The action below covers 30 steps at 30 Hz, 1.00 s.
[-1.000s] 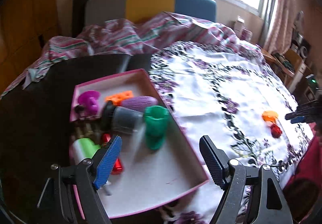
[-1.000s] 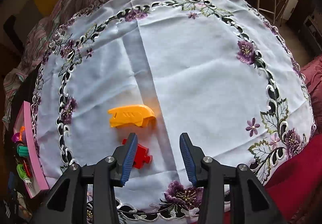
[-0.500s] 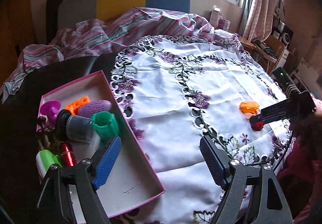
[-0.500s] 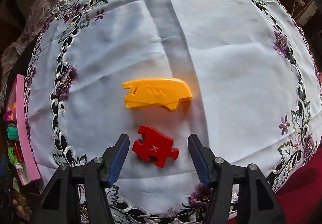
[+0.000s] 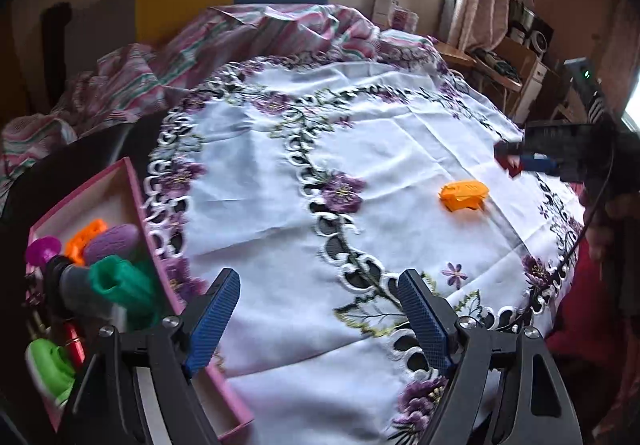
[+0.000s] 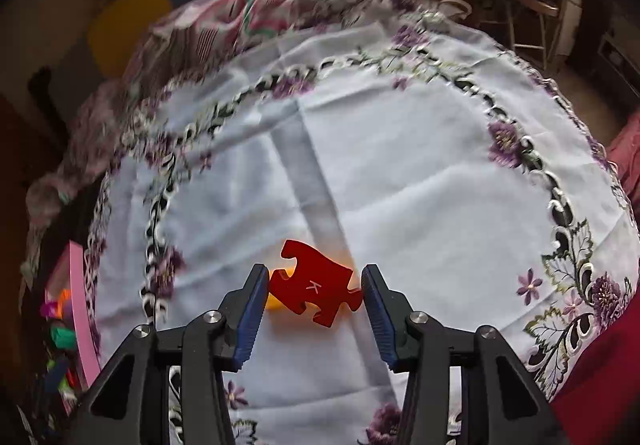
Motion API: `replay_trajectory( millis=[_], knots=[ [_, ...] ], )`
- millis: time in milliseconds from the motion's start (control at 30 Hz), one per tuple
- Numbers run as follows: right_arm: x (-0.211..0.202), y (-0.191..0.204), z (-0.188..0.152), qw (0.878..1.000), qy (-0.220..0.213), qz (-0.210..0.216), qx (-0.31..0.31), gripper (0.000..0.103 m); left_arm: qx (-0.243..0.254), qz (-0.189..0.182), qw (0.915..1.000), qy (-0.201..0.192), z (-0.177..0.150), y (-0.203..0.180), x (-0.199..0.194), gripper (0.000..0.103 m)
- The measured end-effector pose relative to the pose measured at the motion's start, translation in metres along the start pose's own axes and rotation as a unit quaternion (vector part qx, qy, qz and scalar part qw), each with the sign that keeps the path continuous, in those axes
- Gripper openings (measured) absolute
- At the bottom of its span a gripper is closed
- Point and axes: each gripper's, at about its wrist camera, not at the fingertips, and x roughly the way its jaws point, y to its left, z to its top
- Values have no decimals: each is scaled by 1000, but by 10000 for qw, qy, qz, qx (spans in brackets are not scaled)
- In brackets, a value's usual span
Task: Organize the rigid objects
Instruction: 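Grasp the red K puzzle piece with the right gripper while the left approaches the yellow piece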
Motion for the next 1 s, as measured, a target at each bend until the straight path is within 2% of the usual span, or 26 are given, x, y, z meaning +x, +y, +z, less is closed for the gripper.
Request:
replay_trajectory(
  millis=[67,167,300,400,500,633,733,1000],
  knots=[
    [-3,-11,6,9987,-358,51,366,48,12,-130,9998,135,4,-10,11,82],
    [-4,-27,11,9947,-559,121,857,48,78,-300,9990,321,12,-26,28,82],
    [-15,-37,13,9885,-1016,167,1103,48,78,-557,9968,560,27,-50,53,81],
    [-16,-41,11,9861,-1066,350,1224,48,98,-703,9950,709,40,-71,71,81],
    [-18,-47,11,9831,-1114,520,1356,48,-81,-931,9917,884,52,-90,88,81],
    [-20,-56,9,9780,-1161,749,1561,48,-268,-959,9901,986,69,-111,109,83],
    [-21,-57,9,9762,-1192,870,1591,48,-552,-1109,9851,1191,79,-123,127,86],
    [-23,-61,8,9716,-1268,1119,1658,48,-733,-1007,9805,1520,90,-145,164,87]
  ],
)
